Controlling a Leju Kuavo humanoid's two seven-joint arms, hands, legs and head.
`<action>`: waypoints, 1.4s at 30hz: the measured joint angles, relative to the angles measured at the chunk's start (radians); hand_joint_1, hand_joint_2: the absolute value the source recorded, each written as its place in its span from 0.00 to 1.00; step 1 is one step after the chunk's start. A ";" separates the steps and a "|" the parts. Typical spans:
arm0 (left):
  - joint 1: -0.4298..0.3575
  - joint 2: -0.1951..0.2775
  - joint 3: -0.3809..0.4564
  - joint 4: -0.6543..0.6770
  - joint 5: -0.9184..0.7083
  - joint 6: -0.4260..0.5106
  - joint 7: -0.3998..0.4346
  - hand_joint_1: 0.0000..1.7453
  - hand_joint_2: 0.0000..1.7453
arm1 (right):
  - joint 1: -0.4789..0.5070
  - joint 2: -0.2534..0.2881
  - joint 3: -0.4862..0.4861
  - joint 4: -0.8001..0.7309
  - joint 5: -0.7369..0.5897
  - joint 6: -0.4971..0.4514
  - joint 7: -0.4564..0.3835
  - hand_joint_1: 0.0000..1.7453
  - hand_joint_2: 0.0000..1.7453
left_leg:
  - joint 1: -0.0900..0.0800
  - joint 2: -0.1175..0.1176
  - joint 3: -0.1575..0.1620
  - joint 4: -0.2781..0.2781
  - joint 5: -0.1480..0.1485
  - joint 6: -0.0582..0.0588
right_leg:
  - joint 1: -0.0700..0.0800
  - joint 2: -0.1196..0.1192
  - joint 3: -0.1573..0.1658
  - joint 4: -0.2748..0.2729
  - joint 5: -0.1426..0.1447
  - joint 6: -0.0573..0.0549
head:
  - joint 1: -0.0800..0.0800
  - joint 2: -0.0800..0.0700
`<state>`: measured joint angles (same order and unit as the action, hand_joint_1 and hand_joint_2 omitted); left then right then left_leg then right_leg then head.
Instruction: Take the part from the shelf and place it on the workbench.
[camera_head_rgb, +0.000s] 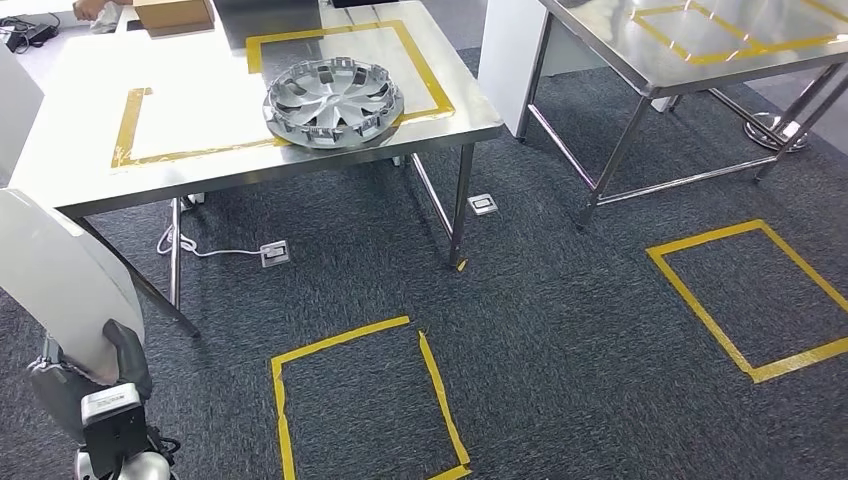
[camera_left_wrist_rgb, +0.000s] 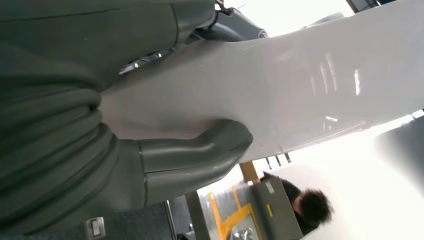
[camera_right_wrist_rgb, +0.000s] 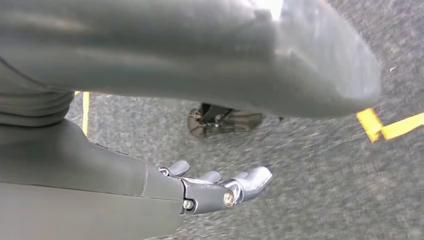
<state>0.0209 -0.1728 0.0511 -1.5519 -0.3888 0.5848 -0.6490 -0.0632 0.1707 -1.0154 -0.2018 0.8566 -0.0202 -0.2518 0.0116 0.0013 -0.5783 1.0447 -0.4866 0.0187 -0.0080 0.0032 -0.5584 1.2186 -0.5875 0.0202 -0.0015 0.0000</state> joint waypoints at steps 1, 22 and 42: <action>-0.001 0.000 0.000 0.001 0.000 0.000 0.000 1.00 1.00 | 0.000 0.000 0.000 0.000 0.000 0.000 0.000 0.00 0.00 | 0.000 -0.001 0.010 0.000 -0.010 0.001 | 0.000 0.000 -0.051 0.056 -0.027 0.003 | 0.001 0.000; 0.026 0.011 -0.002 -0.017 0.009 0.010 0.006 1.00 1.00 | 0.017 0.003 0.048 0.000 0.077 -0.020 -0.014 0.00 0.00 | -0.006 -0.006 -0.042 0.114 -0.115 -0.050 | 0.007 0.010 0.088 -0.183 0.019 -0.054 | -0.006 0.000; 0.064 0.013 -0.005 -0.061 0.010 0.002 0.003 1.00 1.00 | 0.033 0.003 0.068 0.000 0.099 -0.034 -0.015 0.00 0.00 | 0.002 -0.115 0.243 -0.048 -0.166 -0.021 | 0.014 0.047 -0.153 -0.172 0.212 -0.019 | -0.001 0.000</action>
<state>0.0851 -0.1599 0.0460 -1.6128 -0.3790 0.5863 -0.6459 -0.0306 0.1735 -0.9479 -0.2017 0.9552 -0.0540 -0.2668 0.0139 -0.1135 -0.3354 0.9962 -0.6529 -0.0028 0.0057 0.0502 -0.7116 1.0467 -0.3751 0.0008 -0.0025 0.0000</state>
